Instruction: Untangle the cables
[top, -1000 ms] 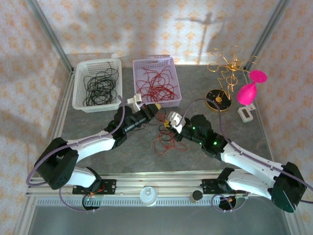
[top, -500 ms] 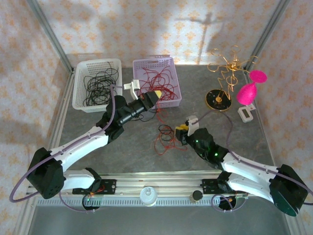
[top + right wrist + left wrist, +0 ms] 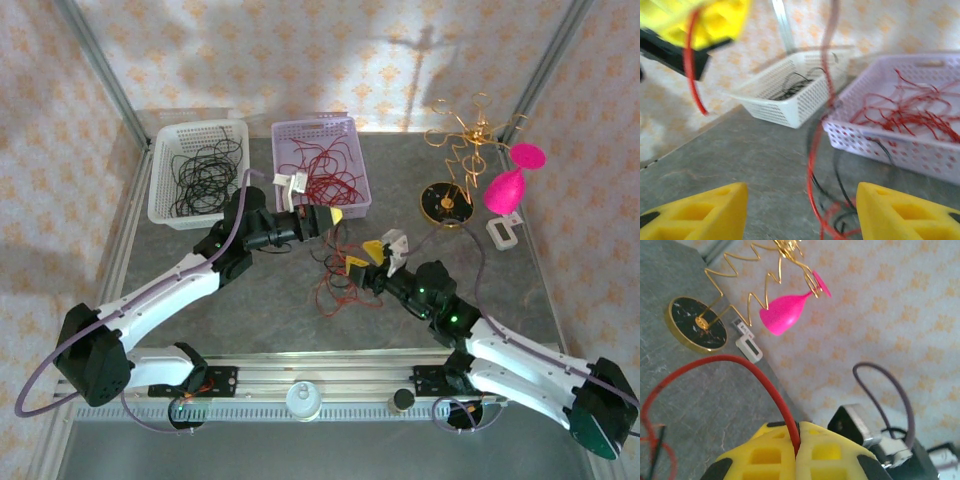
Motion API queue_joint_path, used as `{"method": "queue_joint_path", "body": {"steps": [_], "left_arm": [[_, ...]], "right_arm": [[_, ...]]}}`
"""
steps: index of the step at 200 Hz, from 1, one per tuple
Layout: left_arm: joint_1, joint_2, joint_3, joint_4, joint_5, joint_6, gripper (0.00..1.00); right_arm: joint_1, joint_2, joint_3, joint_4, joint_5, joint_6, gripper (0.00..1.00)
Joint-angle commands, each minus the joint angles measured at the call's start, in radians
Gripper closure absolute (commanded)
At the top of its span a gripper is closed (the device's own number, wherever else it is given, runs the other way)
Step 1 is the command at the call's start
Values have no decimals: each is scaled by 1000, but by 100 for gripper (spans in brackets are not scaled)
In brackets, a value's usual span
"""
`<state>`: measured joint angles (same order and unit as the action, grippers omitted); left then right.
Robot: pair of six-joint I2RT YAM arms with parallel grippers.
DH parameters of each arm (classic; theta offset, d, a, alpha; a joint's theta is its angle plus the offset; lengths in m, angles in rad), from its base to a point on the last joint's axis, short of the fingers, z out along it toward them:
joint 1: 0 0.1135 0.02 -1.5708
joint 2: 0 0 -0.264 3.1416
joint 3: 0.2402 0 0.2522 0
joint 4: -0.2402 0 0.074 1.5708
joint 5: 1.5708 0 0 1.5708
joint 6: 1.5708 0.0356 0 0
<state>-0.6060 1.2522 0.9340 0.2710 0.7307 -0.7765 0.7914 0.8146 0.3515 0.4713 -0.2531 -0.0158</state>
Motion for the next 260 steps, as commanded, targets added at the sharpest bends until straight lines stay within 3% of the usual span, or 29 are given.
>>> {"method": "queue_joint_path", "body": {"steps": [1, 41, 66, 77, 99, 137, 220, 260], "left_arm": [[8, -11, 72, -107, 103, 104, 100], [5, -15, 133, -263, 117, 184, 100], [3, -25, 144, -303, 117, 238, 100], [3, -25, 154, -332, 104, 260, 100], [3, -15, 188, -414, 76, 313, 100], [2, -12, 236, -474, 72, 345, 100], [3, -14, 430, -637, 24, 411, 100], [4, 22, 620, -789, -19, 484, 100]], "right_arm": [[0, 88, 83, 134, -110, -140, 39], [-72, 280, 207, 217, -183, -121, 40], [-90, 362, 270, 229, -41, -73, 47], [-95, 416, 279, 249, 42, -40, 55], [-96, 494, 256, 334, 71, -10, 65], [-96, 647, 220, 432, 173, 72, 66], [-102, 728, 151, 379, 264, 174, 75], [-173, 762, 143, 318, 272, 254, 75]]}}
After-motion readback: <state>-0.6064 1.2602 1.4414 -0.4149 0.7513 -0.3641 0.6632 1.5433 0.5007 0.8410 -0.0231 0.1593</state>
